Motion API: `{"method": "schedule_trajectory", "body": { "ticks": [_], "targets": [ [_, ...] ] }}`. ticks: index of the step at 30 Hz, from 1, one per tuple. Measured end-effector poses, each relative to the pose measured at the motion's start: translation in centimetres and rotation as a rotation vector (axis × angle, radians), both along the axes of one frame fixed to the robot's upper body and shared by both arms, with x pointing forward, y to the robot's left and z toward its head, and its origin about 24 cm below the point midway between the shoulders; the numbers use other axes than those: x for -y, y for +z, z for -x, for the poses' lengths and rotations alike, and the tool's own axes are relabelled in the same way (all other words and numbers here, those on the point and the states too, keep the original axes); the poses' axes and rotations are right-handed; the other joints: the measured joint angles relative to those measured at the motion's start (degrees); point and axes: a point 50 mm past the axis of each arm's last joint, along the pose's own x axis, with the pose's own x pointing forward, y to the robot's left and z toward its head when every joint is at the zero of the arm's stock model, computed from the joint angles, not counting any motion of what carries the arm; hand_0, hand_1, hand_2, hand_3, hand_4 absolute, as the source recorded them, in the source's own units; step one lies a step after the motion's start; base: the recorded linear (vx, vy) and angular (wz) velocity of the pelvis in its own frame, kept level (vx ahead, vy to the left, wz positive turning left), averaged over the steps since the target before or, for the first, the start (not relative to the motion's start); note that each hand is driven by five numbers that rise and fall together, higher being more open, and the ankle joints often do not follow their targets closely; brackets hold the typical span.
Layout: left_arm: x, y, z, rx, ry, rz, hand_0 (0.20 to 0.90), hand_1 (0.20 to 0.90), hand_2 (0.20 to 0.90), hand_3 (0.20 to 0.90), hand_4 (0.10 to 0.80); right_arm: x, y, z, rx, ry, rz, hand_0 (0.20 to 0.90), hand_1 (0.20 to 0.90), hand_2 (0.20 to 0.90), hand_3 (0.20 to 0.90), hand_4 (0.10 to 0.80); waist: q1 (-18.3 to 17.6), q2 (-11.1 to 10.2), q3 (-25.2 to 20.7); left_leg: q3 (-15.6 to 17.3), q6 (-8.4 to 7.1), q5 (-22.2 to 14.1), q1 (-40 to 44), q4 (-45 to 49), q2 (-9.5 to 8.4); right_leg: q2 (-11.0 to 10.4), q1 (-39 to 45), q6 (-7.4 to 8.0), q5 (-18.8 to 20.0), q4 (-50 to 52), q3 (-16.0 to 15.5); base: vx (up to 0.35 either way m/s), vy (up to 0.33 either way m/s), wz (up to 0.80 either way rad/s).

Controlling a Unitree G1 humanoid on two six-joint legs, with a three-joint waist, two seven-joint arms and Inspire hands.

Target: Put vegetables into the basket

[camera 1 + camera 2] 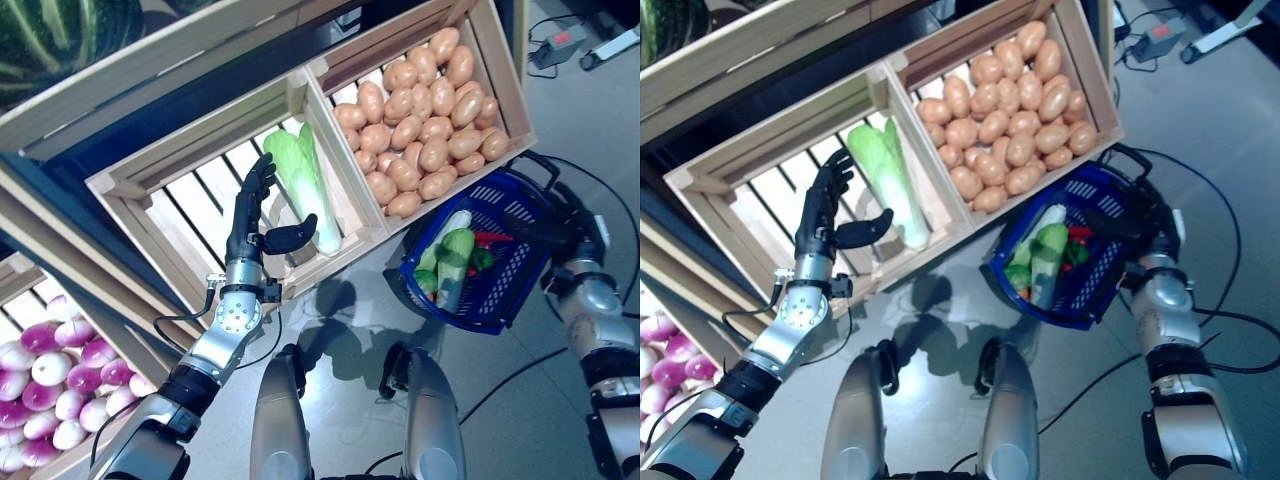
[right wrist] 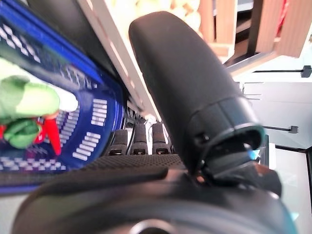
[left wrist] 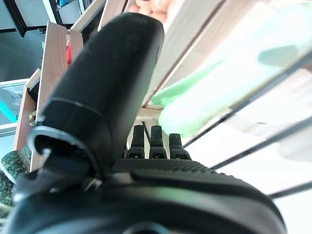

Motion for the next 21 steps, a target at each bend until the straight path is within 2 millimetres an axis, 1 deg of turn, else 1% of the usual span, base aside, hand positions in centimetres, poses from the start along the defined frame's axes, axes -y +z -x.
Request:
{"method": "schedule_trajectory", "body": {
  "ticks": [1,4,7,10,11,13,16,17,19,21],
  "targets": [
    [0.0,0.0,0.0,-0.001,0.0,0.0,0.9,0.9,0.9,0.9,0.8,-0.3,-0.3,0.1,-0.003,0.007,-0.005,0.9,0.9,0.9,0.9,0.8,-0.1,-0.08,-0.04,0.27,0.01,0.15,0.68,-0.8,-0.02,0.1,0.61,0.04,0.18,-0.72,0.02,0.048,-0.008,-0.07],
    [-0.1,0.0,-0.1,-0.01,0.025,0.038,0.9,0.9,0.9,0.9,0.8,-2.0,-2.0,0.6,-0.014,0.051,-0.049,0.9,0.9,0.9,0.9,0.8,-0.25,-0.18,-0.13,1.37,-0.09,1.3,4.63,-5.18,0.02,1.07,4.2,0.41,1.71,-5.32,-0.07,0.039,-0.006,-0.09],
    [-0.3,0.1,-0.2,-0.012,0.035,0.053,0.9,0.9,0.9,0.9,0.8,-3.4,-2.9,0.8,-0.014,0.083,-0.085,0.9,0.9,0.9,0.9,0.8,-0.44,-0.43,-0.32,1.9,-0.19,1.42,6.8,-6.77,0.14,1.57,6.23,0.58,2.06,-7.16,-0.1,0.04,-0.008,-0.06],
    [-0.3,-0.3,-0.4,-0.061,0.045,0.111,0.9,0.9,0.9,0.9,0.8,-4.5,-2.6,0.8,0.014,0.118,-0.099,0.9,0.9,0.9,0.9,0.8,-0.52,-0.51,-0.36,2.56,-0.19,1.39,7.82,-7.02,0.47,1.87,7.39,0.71,2.21,-7.76,-0.11,0.039,-0.016,-0.02],
    [0.0,-0.9,-0.6,-0.104,0.053,0.171,0.9,0.9,0.9,0.9,0.8,-5.2,-2.5,0.7,0.028,0.138,-0.106,0.9,0.9,0.9,0.9,0.8,-0.54,-0.54,-0.37,2.57,-0.15,1.36,8.29,-6.8,0.53,2.0,8.03,0.77,2.25,-8.04,-0.14,0.0,0.0,0.0],
    [0.5,-1.6,-0.6,-0.147,0.063,0.231,0.9,0.9,0.9,0.9,0.8,-6.0,-2.2,0.6,0.046,0.164,-0.109,0.9,0.9,0.9,0.9,0.8,-0.59,-0.76,-0.47,2.68,-0.07,1.26,8.42,-6.58,0.56,2.03,8.1,0.77,2.25,-8.0,-0.07,0.0,0.0,0.0],
    [0.8,-3.4,-1.1,-0.246,0.138,0.336,0.9,0.9,0.9,0.9,0.8,-7.8,-2.2,0.4,0.048,0.225,-0.105,0.9,0.9,0.9,0.9,0.8,-0.81,-1.63,-0.98,2.73,0.16,0.86,7.85,-5.32,0.9,2.25,7.95,0.76,2.24,-7.81,0.09,-0.034,0.0,-0.02],
    [0.8,-3.6,-1.2,-0.259,0.15,0.35,0.9,0.9,0.9,0.9,0.8,-8.1,-2.3,0.3,0.048,0.235,-0.106,0.9,0.9,0.9,0.9,0.8,-1.02,-1.79,-1.08,2.73,0.18,0.72,7.4,-4.92,1.18,2.45,7.78,0.79,2.26,-7.75,0.12,-0.037,-0.004,0.0],
    [0.7,-4.0,-1.4,-0.297,0.189,0.379,0.9,0.9,0.9,0.9,0.8,-9.1,-2.5,0.2,0.043,0.263,-0.118,0.9,0.9,0.9,0.9,0.8,-1.73,-2.86,-1.62,2.76,0.59,0.17,5.75,-3.28,1.71,2.8,6.45,0.81,2.36,-7.14,0.37,-0.051,-0.008,-0.05],
    [0.8,-3.7,-1.8,-0.302,0.219,0.392,0.9,0.9,0.9,0.9,0.8,-9.4,-2.7,0.2,0.035,0.272,-0.11,0.9,0.9,0.9,0.9,0.8,-2.42,-3.32,-1.78,3.0,0.78,0.04,4.45,-2.27,1.86,3.03,5.2,0.89,2.86,-6.87,0.77,-0.062,0.002,-0.12]
  ]
}}
